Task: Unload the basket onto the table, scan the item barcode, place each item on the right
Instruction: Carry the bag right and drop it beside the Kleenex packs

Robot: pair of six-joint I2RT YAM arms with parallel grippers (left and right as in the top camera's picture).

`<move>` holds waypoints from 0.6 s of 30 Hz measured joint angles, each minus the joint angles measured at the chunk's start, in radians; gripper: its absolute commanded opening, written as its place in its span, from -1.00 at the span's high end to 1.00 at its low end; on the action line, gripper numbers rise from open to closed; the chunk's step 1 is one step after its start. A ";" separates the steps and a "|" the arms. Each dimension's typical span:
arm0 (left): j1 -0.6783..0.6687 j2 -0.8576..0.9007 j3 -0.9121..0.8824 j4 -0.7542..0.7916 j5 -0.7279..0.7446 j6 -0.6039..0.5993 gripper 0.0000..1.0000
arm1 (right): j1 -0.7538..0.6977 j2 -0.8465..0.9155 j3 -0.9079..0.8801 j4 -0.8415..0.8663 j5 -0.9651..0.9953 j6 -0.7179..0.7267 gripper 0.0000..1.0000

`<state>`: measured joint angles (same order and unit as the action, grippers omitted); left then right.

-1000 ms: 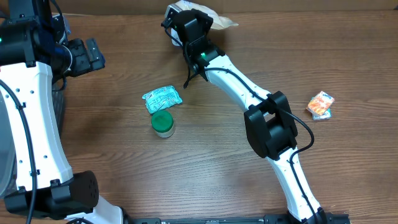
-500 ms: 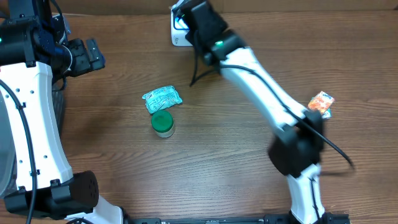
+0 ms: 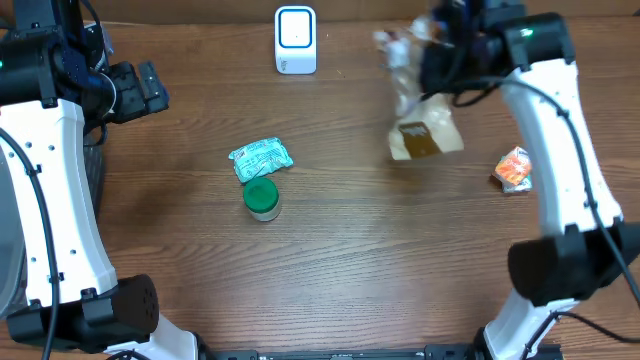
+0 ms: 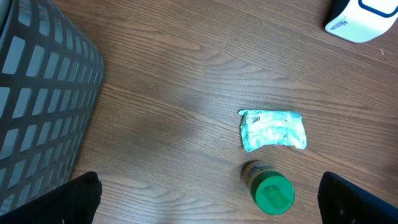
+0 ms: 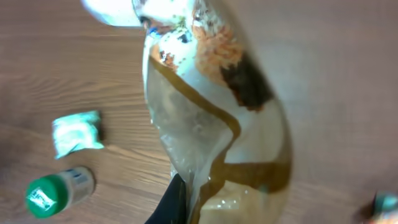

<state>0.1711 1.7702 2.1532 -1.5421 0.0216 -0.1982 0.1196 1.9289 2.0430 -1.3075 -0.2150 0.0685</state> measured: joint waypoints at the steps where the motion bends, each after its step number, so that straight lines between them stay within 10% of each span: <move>1: 0.000 0.000 0.000 0.000 0.000 0.000 -1.00 | -0.040 0.007 -0.043 0.021 -0.018 0.012 0.92; 11: 0.000 0.000 0.000 0.000 0.000 0.000 -1.00 | -0.332 0.026 -0.398 0.238 -0.074 0.132 0.88; 16: 0.000 0.000 0.000 0.000 0.000 0.000 -0.99 | -0.411 0.026 -0.447 0.253 -0.063 0.166 -0.25; 18: 0.000 0.000 0.000 0.000 0.000 0.000 -0.99 | -0.423 0.026 -0.447 0.257 -0.059 0.164 -0.33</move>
<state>0.1711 1.7702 2.1532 -1.5421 0.0219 -0.1982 -0.3035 1.9553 1.5963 -1.0508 -0.2737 0.2321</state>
